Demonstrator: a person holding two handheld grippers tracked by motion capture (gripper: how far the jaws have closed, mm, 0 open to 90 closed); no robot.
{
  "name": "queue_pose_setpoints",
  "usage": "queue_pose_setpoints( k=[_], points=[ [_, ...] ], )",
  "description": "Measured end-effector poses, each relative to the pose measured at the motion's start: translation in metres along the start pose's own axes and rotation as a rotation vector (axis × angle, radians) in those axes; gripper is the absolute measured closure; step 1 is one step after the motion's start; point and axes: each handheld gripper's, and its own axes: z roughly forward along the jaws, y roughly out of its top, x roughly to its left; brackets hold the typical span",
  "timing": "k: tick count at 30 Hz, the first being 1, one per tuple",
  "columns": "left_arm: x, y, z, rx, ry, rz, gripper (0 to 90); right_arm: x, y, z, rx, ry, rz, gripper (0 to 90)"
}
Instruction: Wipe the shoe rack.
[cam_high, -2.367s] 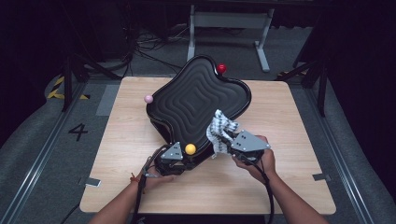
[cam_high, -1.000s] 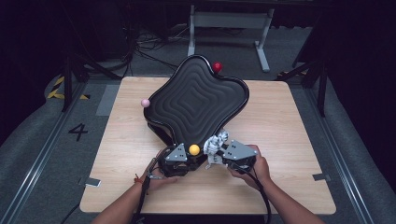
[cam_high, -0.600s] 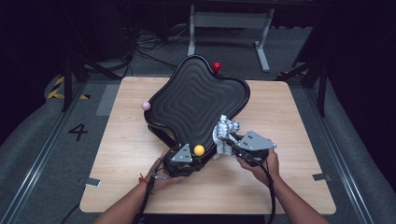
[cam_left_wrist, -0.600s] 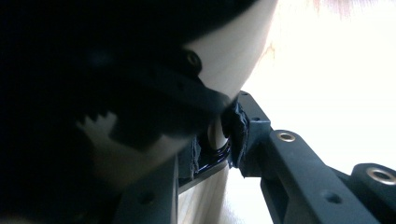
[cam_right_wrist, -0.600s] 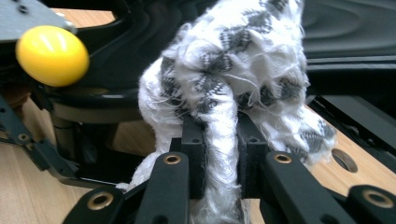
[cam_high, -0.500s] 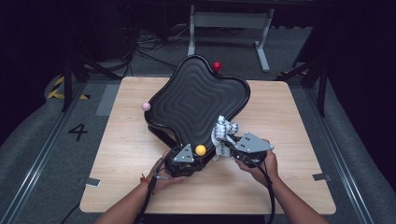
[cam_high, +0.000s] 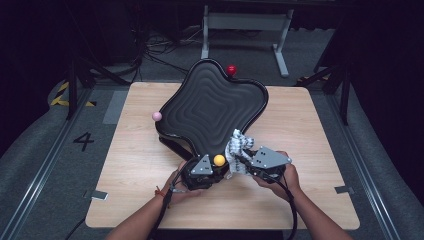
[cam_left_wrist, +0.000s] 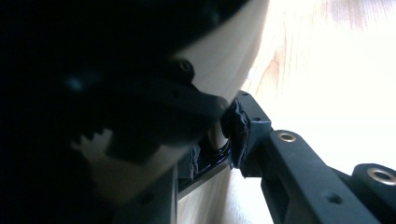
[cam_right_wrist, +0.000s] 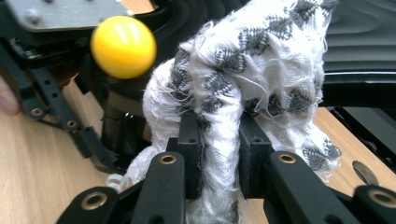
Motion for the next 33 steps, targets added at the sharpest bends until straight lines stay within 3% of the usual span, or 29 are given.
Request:
queue_pose_setpoints(
  k=[5,9,13,18,21,23,28,33],
  points=[
    [-0.002,0.005,0.006,0.006,0.010,0.018,72.5,0.003,0.000,-0.004,0.007,0.004,-0.019,74.9],
    [-0.003,0.008,0.009,0.004,0.014,0.020,72.1,0.005,-0.005,-0.004,0.008,0.035,0.001,74.5],
    [-0.002,0.009,0.010,0.007,0.016,0.025,71.8,0.012,-0.008,-0.002,0.025,0.062,-0.017,74.4],
    [-0.002,0.009,0.011,0.004,0.009,0.022,70.7,0.020,-0.009,0.002,0.056,0.086,-0.052,74.8],
    [-0.001,0.007,0.009,-0.007,-0.008,-0.006,67.5,0.020,-0.013,0.005,0.086,0.074,-0.054,75.2],
    [-0.001,0.004,0.005,-0.011,-0.009,-0.018,62.4,0.018,-0.018,0.008,0.101,0.076,-0.039,75.2],
    [-0.001,-0.011,-0.015,0.027,0.041,-0.012,53.0,0.016,-0.026,0.014,0.123,0.086,-0.023,75.4],
    [0.008,-0.031,-0.041,0.082,0.095,-0.064,45.7,0.015,-0.029,0.017,0.142,0.082,-0.025,75.4]
  ],
)
